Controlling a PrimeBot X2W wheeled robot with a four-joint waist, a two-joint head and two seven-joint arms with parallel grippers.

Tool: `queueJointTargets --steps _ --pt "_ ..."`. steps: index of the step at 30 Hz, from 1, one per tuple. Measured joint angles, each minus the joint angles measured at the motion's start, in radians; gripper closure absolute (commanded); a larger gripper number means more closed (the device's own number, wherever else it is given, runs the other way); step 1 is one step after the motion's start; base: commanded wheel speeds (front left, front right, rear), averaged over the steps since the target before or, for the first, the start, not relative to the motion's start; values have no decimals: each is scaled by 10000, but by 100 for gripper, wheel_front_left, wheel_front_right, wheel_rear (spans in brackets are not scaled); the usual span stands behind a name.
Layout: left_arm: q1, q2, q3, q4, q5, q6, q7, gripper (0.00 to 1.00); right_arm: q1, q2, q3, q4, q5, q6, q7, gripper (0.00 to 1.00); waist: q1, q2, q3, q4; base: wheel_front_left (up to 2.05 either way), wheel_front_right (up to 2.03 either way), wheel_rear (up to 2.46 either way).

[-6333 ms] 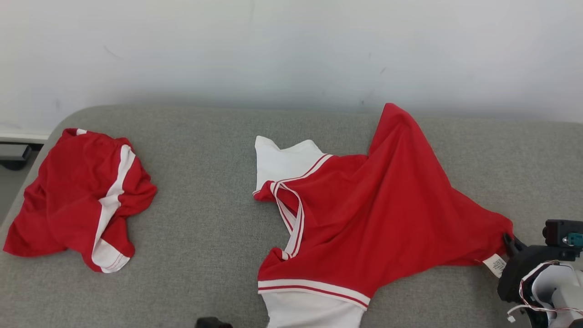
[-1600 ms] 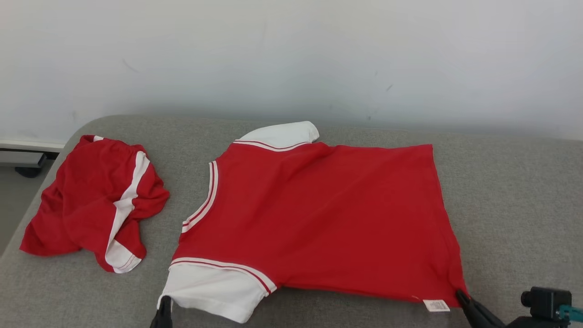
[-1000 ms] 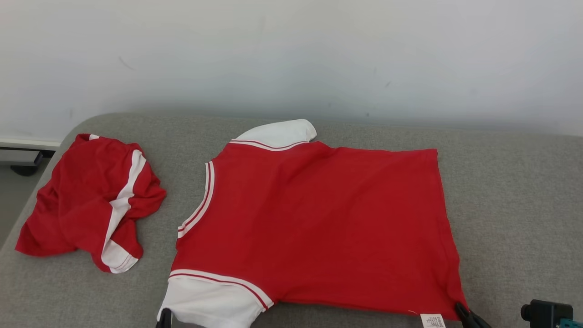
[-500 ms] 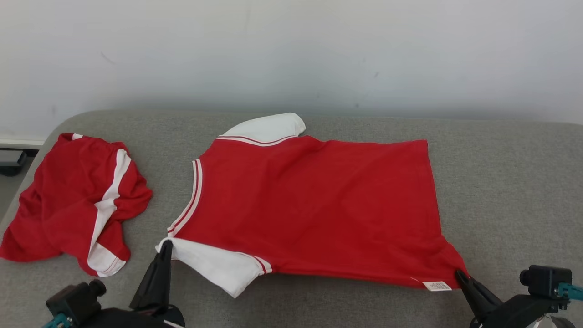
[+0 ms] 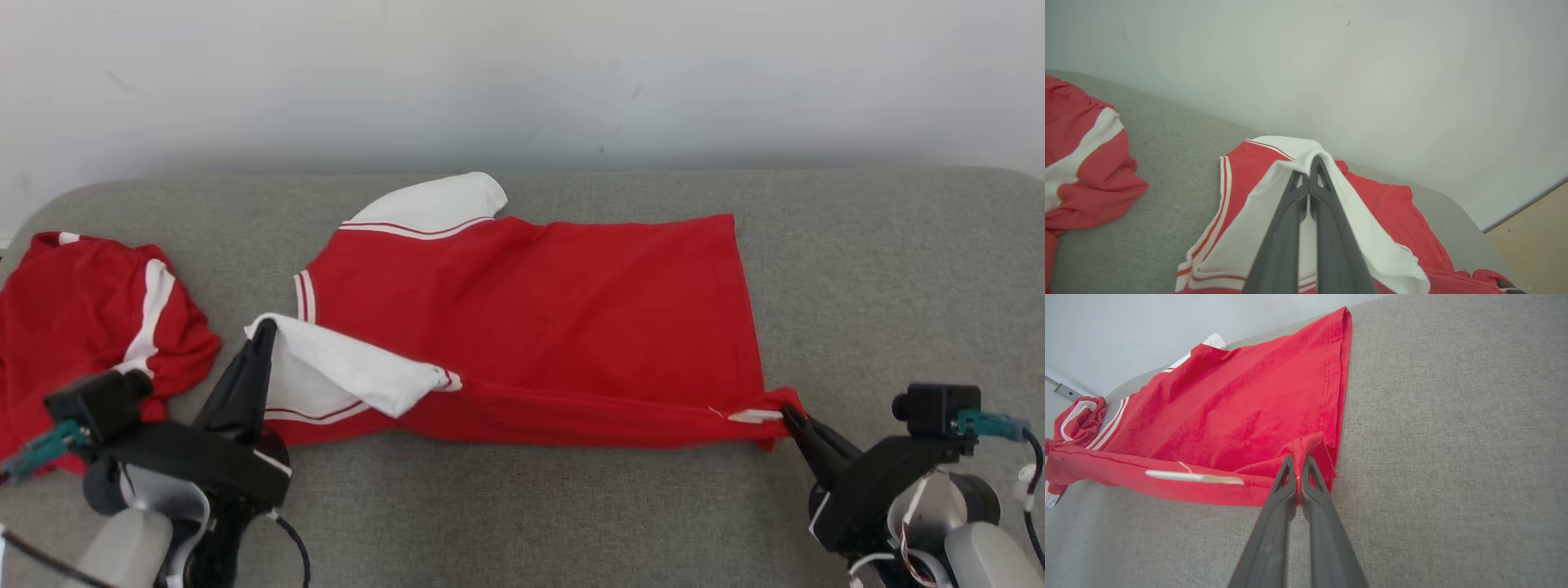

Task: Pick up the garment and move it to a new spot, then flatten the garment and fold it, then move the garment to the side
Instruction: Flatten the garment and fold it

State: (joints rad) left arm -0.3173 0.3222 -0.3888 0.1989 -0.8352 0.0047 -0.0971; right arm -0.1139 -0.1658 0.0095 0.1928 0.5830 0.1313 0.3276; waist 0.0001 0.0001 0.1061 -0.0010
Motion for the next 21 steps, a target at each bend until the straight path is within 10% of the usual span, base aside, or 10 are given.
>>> queueJointTargets --steps 21 --pt "-2890 -27 -642 4508 71 -1193 290 100 -3298 -150 1503 2853 130 0 -282 100 1 0 1028 -401 0 0 0"
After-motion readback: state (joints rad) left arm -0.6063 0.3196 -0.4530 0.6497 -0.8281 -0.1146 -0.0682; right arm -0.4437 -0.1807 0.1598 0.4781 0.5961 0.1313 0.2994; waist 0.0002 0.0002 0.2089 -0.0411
